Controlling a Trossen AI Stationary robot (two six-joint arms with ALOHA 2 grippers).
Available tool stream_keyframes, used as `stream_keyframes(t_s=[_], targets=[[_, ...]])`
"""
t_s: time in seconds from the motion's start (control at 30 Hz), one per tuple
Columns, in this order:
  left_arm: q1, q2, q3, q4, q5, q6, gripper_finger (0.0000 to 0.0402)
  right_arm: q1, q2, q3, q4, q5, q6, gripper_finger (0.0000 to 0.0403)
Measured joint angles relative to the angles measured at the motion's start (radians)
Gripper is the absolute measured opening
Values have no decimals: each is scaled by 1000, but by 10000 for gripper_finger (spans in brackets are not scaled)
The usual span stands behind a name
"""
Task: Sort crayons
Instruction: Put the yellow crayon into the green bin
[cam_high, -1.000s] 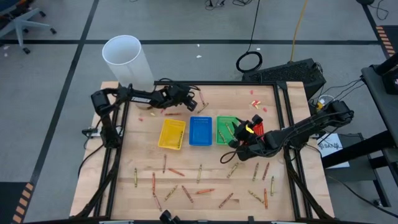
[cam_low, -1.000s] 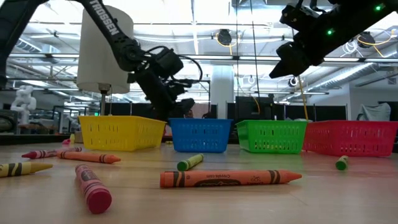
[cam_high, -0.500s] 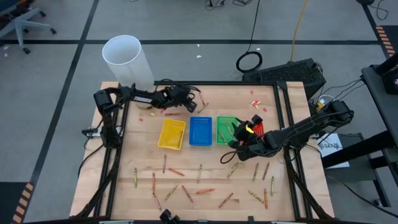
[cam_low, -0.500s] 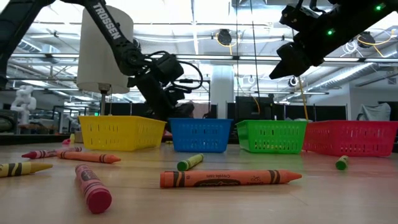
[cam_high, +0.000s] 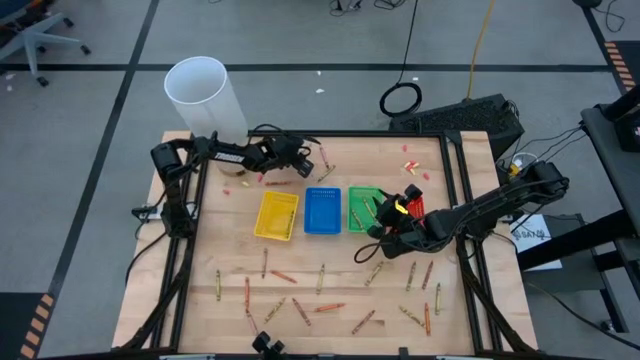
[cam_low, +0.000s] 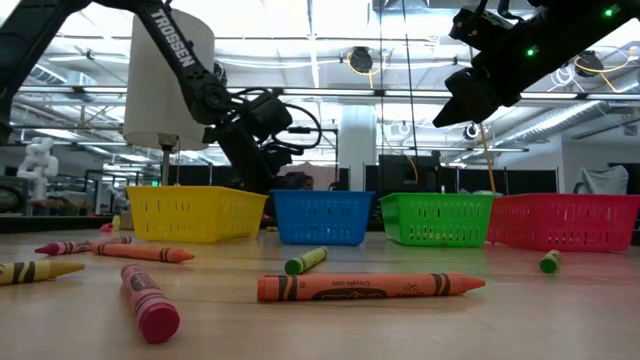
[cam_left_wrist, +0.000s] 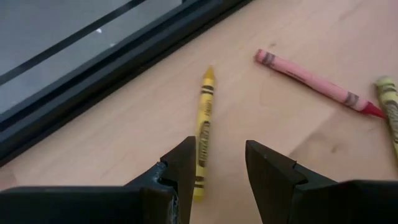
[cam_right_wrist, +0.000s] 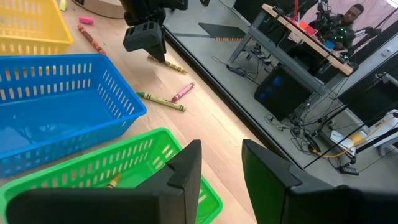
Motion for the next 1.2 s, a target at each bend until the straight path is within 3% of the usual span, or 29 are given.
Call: stream_keyframes(t_s=[1.2], targets=[[8,5,0,-73,-11,22,139,0,0,0,1,0,2,100]])
